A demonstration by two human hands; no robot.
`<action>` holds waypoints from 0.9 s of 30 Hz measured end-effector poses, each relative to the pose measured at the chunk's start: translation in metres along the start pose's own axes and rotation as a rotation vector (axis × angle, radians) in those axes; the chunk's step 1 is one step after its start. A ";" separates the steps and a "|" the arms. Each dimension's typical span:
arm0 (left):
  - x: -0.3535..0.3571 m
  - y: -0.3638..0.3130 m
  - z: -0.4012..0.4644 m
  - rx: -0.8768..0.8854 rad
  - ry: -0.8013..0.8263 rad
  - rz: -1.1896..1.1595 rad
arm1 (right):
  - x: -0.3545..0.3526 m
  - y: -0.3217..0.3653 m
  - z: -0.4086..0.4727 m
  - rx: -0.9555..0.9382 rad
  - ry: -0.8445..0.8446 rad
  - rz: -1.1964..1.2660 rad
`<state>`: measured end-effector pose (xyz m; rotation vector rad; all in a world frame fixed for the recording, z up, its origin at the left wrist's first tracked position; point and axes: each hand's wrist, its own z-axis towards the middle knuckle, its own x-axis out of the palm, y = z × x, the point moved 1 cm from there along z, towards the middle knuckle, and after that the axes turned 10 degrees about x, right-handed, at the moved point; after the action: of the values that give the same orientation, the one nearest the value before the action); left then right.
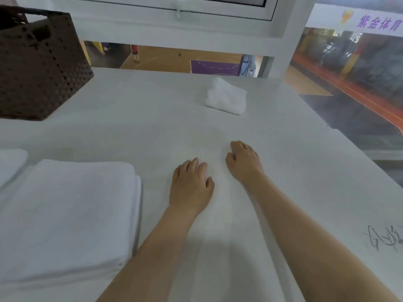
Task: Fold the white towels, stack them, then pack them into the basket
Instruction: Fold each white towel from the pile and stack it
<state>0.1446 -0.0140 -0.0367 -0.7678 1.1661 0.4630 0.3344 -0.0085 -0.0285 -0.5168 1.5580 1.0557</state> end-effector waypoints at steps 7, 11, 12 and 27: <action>0.010 0.002 0.011 -0.035 -0.045 0.022 | 0.010 0.020 0.097 0.073 -0.099 0.008; 0.012 0.003 0.015 -0.031 -0.115 0.009 | 0.017 0.028 0.142 0.144 -0.171 -0.023; 0.012 0.003 0.015 -0.031 -0.120 0.013 | 0.018 0.029 0.152 0.151 -0.186 -0.029; 0.016 0.003 0.014 -0.045 -0.091 0.035 | 0.015 0.029 0.227 0.123 -0.305 -0.175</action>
<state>0.1564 -0.0027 -0.0498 -0.7585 1.0887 0.5494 0.4312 0.1995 -0.0263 -0.3793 1.2748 0.8549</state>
